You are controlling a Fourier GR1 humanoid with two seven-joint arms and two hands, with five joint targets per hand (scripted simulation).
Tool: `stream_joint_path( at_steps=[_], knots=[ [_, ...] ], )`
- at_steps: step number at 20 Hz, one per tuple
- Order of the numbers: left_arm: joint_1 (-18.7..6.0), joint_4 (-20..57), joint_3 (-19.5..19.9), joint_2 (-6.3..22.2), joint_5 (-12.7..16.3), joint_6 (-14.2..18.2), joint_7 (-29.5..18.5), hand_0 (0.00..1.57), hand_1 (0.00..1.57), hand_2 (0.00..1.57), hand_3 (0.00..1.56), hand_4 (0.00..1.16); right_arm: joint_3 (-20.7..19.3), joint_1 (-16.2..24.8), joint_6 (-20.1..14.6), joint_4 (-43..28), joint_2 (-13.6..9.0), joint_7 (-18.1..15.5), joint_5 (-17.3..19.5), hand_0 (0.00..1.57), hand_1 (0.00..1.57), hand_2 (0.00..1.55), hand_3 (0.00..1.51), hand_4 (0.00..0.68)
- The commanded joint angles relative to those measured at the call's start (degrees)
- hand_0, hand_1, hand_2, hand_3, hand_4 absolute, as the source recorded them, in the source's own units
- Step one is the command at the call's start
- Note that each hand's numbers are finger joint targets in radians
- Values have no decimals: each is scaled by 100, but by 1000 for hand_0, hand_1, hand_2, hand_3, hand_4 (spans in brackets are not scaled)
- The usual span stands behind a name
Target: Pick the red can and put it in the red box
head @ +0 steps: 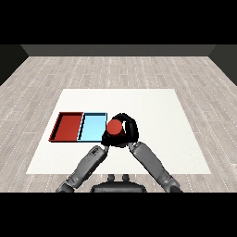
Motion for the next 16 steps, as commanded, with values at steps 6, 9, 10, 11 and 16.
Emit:
stream_joint_path(
  at_steps=[6,9,10,11,16],
  knots=[
    [-683,28,125,-5,230,1097,742,1571,1571,1571,1496,1126,178,-169,-228,205,12,-410,-399,1571,1571,1467,1397,624],
    [-202,445,-189,-4,284,934,-49,1571,1571,1571,1497,1123,159,-303,-228,196,10,-155,-231,1571,1571,1474,1404,638],
    [68,32,157,-5,-23,646,368,1571,1571,1571,1498,1123,44,-89,-71,299,10,-346,-284,1571,1571,1470,1400,635],
    [-142,117,7,-5,46,901,291,1571,1571,1571,1498,1125,-112,-181,66,235,11,-240,-299,1571,1571,1469,1398,630],
    [198,-217,-277,-6,-13,1263,214,1571,1571,1571,1492,1130,145,124,-16,-92,13,-17,-73,1571,1571,1461,1394,630]
  ],
)
